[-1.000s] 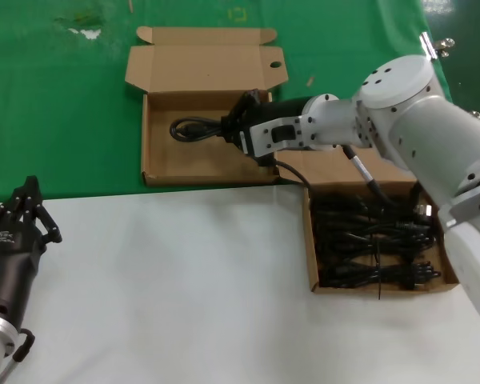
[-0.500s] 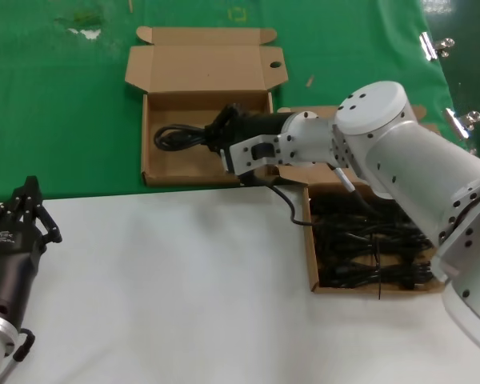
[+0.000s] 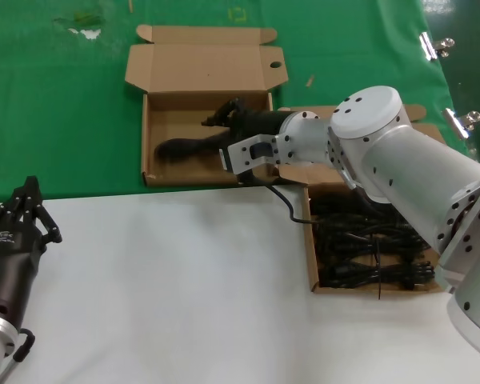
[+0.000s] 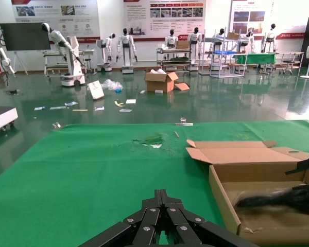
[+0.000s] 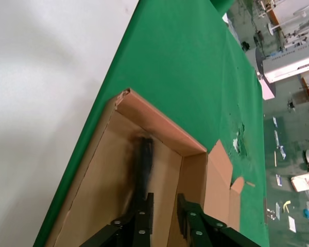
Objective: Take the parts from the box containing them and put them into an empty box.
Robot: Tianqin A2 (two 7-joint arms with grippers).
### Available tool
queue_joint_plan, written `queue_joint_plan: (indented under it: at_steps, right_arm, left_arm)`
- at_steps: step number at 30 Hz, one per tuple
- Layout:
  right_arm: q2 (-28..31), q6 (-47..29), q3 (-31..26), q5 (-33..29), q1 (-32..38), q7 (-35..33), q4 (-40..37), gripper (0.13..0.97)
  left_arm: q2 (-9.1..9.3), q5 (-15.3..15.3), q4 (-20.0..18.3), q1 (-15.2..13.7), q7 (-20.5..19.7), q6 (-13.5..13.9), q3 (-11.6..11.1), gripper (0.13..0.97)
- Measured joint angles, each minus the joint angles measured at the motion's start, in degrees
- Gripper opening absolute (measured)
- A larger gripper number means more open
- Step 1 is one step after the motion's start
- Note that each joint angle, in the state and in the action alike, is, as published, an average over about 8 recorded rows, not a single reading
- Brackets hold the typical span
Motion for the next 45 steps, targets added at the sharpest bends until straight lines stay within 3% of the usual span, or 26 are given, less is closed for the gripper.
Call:
queue_joint_plan:
  at_steps: [3,12,17,21,28,38,45]
  right_arm:
    - [0.00,0.40,-0.30,0.18,0.04,-0.03,-0.17,0.213]
    - [0.00,0.34,-0.31,1.80,0.49,-0.57,-0.97,0.321]
    - [0.00,-0.40,1.81,2.47,1.00,-1.67,-1.99,0.429]
    - [0.01,-0.97,5.86,1.53,1.65,-3.18,-3.36,0.494]
    - [0.89,-2.53,14.91,-2.22,2.94,-6.10,-5.82,0.678]
    - [5.99,-5.87,25.89,-7.66,3.30,-7.80,-6.74,0.857]
    - [11.10,-8.03,33.61,-9.94,2.67,-9.20,-6.70,0.890]
  left_arm:
    - [0.00,0.00,0.00,0.00,0.00,0.00,0.00,0.140]
    - [0.00,0.00,0.00,0.00,0.00,0.00,0.00,0.140]
    - [0.00,0.00,0.00,0.00,0.00,0.00,0.00,0.140]
    - [0.00,0.00,0.00,0.00,0.00,0.00,0.00,0.140]
    - [0.00,0.00,0.00,0.00,0.00,0.00,0.00,0.140]
    - [0.00,0.00,0.00,0.00,0.00,0.00,0.00,0.140]
    - [0.00,0.00,0.00,0.00,0.00,0.00,0.00,0.140]
